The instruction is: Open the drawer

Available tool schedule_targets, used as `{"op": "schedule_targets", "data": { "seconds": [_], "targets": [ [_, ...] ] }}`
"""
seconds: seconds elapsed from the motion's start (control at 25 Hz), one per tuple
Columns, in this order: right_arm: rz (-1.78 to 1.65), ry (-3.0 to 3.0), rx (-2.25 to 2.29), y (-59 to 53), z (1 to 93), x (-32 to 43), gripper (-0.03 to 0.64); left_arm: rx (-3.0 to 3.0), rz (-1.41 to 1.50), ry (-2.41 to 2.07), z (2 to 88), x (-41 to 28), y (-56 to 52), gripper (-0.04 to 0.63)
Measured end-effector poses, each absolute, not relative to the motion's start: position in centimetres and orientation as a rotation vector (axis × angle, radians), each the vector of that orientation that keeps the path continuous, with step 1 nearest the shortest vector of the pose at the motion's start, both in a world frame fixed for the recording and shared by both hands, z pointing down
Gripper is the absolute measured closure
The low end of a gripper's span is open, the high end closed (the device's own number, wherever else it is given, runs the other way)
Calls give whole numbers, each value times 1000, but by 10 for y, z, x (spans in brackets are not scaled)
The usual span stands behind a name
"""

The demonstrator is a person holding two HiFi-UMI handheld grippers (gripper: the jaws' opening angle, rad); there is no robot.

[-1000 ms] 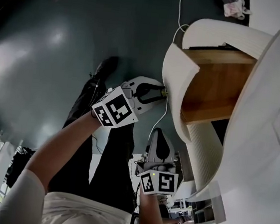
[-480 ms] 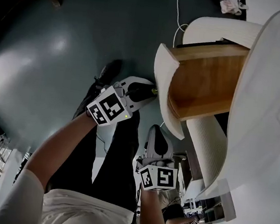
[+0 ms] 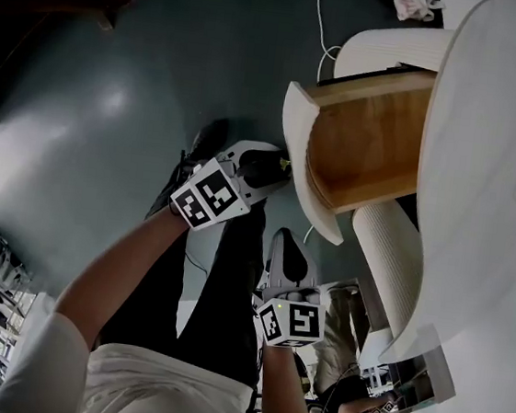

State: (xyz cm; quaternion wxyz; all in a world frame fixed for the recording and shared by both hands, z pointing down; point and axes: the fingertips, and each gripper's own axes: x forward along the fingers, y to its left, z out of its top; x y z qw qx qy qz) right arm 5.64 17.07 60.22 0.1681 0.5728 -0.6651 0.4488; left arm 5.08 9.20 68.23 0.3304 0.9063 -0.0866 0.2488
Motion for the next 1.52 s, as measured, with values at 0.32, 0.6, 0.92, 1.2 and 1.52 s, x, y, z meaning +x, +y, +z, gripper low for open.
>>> {"op": "schedule_targets", "data": {
  "seconds": [0.32, 0.6, 0.92, 1.2, 1.52],
  "targets": [
    [1248, -1899, 1702, 160, 565, 64, 607, 2345, 692, -203, 637, 37, 99, 399],
    [1190, -1897, 1777, 141, 507, 74, 607, 2323, 714, -236, 575, 23, 98, 399],
    [1148, -1900, 1814, 132, 424, 83, 607, 2367, 753, -235, 480, 20, 88, 398],
    [1062, -1918, 1844, 123, 355, 91, 607, 2425, 768, -237, 404, 19, 77, 399],
    [995, -1909, 1911, 135, 281, 105, 607, 2479, 717, -187, 318, 25, 79, 408]
  ]
}}
